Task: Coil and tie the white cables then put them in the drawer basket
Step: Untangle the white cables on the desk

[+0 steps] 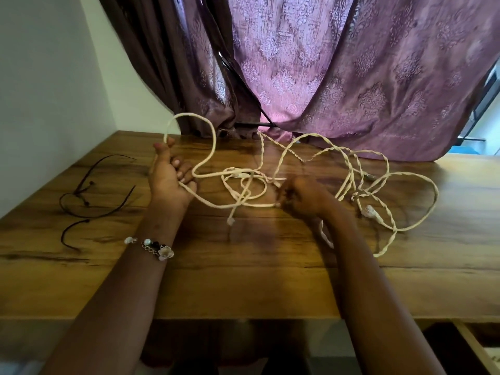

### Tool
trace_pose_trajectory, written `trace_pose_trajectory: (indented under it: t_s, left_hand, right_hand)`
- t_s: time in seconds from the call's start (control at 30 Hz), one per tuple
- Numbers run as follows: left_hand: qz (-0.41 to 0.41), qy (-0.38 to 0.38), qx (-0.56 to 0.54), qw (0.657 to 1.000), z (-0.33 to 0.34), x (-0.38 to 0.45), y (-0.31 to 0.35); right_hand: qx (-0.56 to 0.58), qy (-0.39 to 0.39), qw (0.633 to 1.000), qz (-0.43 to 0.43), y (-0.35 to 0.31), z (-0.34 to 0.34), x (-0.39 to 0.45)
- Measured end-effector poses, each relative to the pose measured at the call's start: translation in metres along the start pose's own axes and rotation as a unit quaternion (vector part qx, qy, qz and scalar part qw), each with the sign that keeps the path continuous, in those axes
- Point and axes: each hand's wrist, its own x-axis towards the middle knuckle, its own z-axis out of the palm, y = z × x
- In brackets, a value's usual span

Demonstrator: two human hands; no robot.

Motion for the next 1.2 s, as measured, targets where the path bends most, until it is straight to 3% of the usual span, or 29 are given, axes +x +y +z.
trace_pose_trajectory:
  t_s: [0.07,0.13,0.27,0.33,0.37,0.43,0.47,0.53,0.57,0.63,0.7,0.73,0.83,0.9,0.97,1.03,1.13,1.2]
  left_hand:
    - [0.027,0.028,0.076,0.996,-0.002,0.004,-0.002]
    - [0.103,0.058,0.25,0.961,-0.004,0.004,-0.012]
    - [0.244,0.109,0.571,0.776,-0.016,0.007,-0.03]
    - [0.27,0.119,0.673,0.678,-0.016,0.003,-0.03]
    - [0.301,0.112,0.692,0.646,-0.013,-0.001,-0.029]
    - [0.418,0.038,0.667,0.616,-0.004,-0.015,-0.027]
    - [0.476,-0.021,0.638,0.605,0.001,-0.023,-0.029]
    - [0.533,-0.148,0.618,0.558,0.008,-0.032,-0.041]
    - [0.517,-0.203,0.646,0.523,0.01,-0.034,-0.048]
    - [0.406,-0.28,0.757,0.428,0.012,-0.035,-0.064]
    - [0.313,-0.293,0.841,0.33,0.012,-0.03,-0.074]
    - [0.292,-0.292,0.857,0.307,0.011,-0.027,-0.076]
    - [0.274,-0.283,0.874,0.284,0.012,-0.027,-0.077]
    - [0.244,-0.279,0.88,0.298,0.014,-0.031,-0.078]
    - [0.222,-0.271,0.879,0.324,0.017,-0.033,-0.078]
    - [0.216,-0.269,0.882,0.319,0.021,-0.034,-0.077]
    - [0.196,-0.262,0.891,0.315,0.025,-0.031,-0.079]
    - [0.19,-0.25,0.897,0.312,0.026,-0.029,-0.08]
  right_hand:
    - [-0.013,0.068,0.997,0.041,0.011,-0.005,-0.004]
    - [-0.032,0.076,0.995,0.062,0.011,-0.007,-0.007]
    - [-0.052,0.028,0.993,0.106,0.008,-0.002,-0.007]
    - [-0.023,0.024,0.994,0.107,0.004,-0.004,-0.009]
    - [-0.016,0.021,0.995,0.098,0.001,-0.005,-0.01]
    - [0.046,0.036,0.994,0.09,-0.008,-0.004,-0.01]
    - [0.137,0.056,0.983,0.107,-0.013,-0.002,-0.01]
    - [0.363,0.1,0.914,0.149,-0.023,0.006,-0.005]
    - [0.431,0.122,0.881,0.152,-0.026,0.009,-0.001]
    - [0.462,0.172,0.859,0.139,-0.027,0.007,0.007]
    - [0.501,0.216,0.829,0.123,-0.027,-0.008,0.009]
    - [0.533,0.233,0.806,0.11,-0.026,-0.017,0.008]
    - [0.638,0.266,0.716,0.098,-0.016,-0.046,0.007]
    - [0.675,0.282,0.676,0.089,-0.011,-0.059,0.008]
    - [0.685,0.3,0.659,0.075,-0.009,-0.068,0.008]
    - [0.708,0.338,0.618,0.043,-0.008,-0.077,0.006]
    - [0.777,0.367,0.512,-0.014,0.0,-0.091,0.005]
    - [0.789,0.373,0.488,-0.021,0.011,-0.096,0.008]
